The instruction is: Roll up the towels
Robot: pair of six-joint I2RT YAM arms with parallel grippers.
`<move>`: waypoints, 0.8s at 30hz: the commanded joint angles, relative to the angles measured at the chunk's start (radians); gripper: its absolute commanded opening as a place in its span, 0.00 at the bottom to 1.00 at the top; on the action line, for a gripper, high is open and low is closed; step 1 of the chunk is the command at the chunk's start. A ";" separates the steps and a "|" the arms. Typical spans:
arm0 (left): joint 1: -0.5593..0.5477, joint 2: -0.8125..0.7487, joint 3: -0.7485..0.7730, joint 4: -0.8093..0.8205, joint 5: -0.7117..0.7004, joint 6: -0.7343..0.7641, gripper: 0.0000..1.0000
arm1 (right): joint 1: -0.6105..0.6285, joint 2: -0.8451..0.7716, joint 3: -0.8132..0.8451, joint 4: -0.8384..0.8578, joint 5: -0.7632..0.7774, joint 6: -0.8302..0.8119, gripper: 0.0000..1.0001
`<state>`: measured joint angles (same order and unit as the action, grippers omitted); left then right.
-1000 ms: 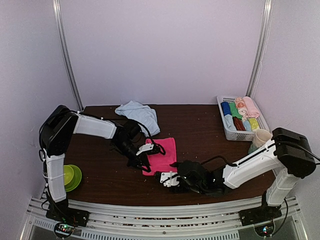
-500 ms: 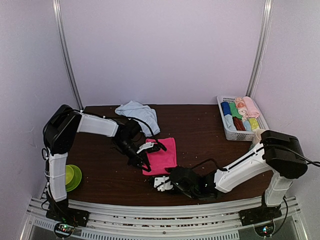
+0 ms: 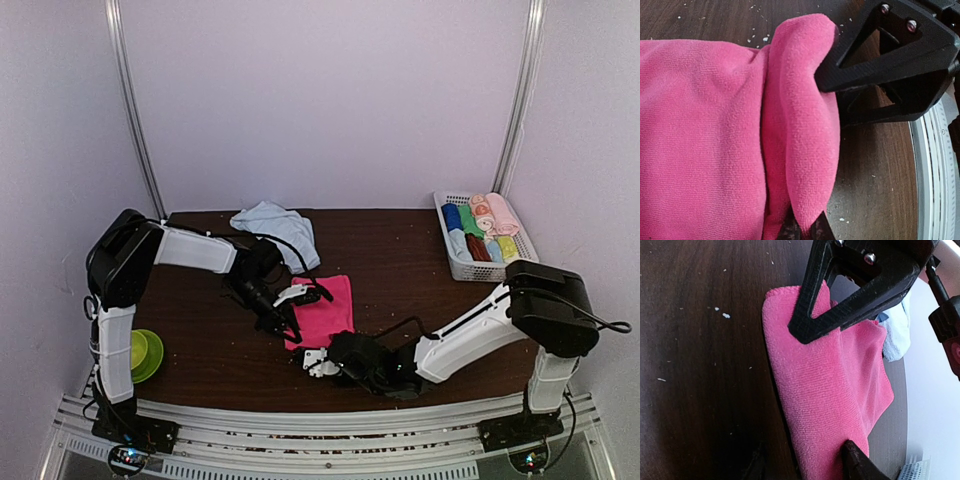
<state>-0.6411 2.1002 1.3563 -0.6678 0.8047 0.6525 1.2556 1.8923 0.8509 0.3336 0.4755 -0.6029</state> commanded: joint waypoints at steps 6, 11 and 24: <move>0.015 0.030 0.015 -0.040 -0.042 0.018 0.00 | -0.039 0.054 0.072 -0.131 0.012 0.071 0.47; 0.016 0.027 0.013 -0.044 -0.043 0.026 0.00 | -0.059 0.069 0.106 -0.196 -0.021 0.100 0.35; 0.030 -0.065 -0.022 -0.011 -0.048 0.024 0.40 | -0.084 0.093 0.174 -0.335 -0.102 0.157 0.02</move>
<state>-0.6365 2.0937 1.3613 -0.6922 0.8040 0.6773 1.1866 1.9526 1.0153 0.1028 0.4191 -0.4816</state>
